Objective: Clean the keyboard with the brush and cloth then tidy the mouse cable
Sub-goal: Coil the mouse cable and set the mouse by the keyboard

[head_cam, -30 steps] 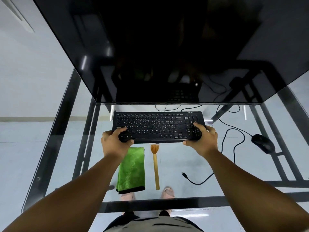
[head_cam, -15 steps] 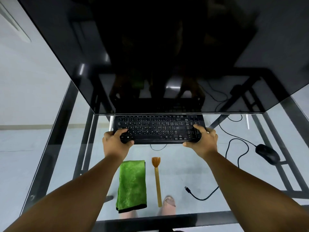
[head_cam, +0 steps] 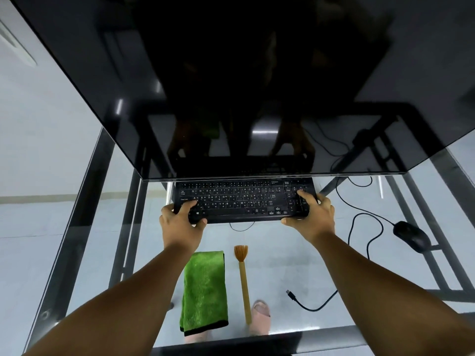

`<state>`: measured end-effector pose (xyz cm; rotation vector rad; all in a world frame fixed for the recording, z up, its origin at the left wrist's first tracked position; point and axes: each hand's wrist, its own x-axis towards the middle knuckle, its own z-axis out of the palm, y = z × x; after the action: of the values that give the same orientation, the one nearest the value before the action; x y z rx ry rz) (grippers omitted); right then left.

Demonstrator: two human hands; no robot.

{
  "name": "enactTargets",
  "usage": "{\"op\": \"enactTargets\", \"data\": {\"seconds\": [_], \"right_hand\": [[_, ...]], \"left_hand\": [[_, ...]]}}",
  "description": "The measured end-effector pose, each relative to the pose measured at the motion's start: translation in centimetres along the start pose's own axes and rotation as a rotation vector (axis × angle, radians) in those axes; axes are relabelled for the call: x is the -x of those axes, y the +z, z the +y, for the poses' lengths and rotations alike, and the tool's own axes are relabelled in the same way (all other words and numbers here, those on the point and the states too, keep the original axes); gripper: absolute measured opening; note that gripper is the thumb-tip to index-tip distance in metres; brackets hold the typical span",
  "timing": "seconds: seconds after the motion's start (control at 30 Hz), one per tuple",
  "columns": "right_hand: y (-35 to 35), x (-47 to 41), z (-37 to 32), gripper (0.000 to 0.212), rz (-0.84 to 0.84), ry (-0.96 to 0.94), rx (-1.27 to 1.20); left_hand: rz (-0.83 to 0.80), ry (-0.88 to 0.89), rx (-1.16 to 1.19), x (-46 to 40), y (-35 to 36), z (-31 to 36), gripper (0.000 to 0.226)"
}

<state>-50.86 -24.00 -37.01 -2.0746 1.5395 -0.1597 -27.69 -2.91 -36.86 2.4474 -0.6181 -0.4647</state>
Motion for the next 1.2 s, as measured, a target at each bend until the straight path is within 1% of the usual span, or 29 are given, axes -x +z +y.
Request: {"op": "enactTargets", "data": {"seconds": [0.13,0.27,0.37,0.53,0.73,0.93,1.07,1.2], "right_hand": [[-0.1,0.5,0.0,0.094,0.019,-0.014,0.077],[-0.9,0.4,0.5,0.077,0.114,-0.060,0.035],[-1.9,-0.2,1.4,0.066,0.153,-0.100,-0.003],[-4.7,-2.0,5.8,0.059,0.182,-0.128,-0.021],[-8.5,-3.1,12.5,0.045,0.198,-0.155,0.012],[-12.2,-2.8,18.5,0.054,0.220,-0.120,0.119],[-13.3,-2.7,21.8,0.056,0.169,-0.060,0.107],[-13.2,-2.4,23.6,0.057,0.099,-0.060,0.092]], "left_hand": [[0.023,0.071,-0.182,0.6,0.3,0.4,0.055],[-0.030,0.202,-0.264,1.2,1.4,2.0,0.061],[-0.065,0.281,-0.294,1.8,2.7,3.9,0.066],[-0.109,0.363,-0.316,3.7,6.7,9.2,0.065],[-0.183,0.381,-0.363,6.9,12.6,15.0,0.067],[-0.223,0.387,-0.402,9.0,16.9,19.3,0.068],[-0.238,0.391,-0.428,9.4,18.8,21.2,0.068],[-0.225,0.381,-0.436,9.2,19.4,21.7,0.068]]}}
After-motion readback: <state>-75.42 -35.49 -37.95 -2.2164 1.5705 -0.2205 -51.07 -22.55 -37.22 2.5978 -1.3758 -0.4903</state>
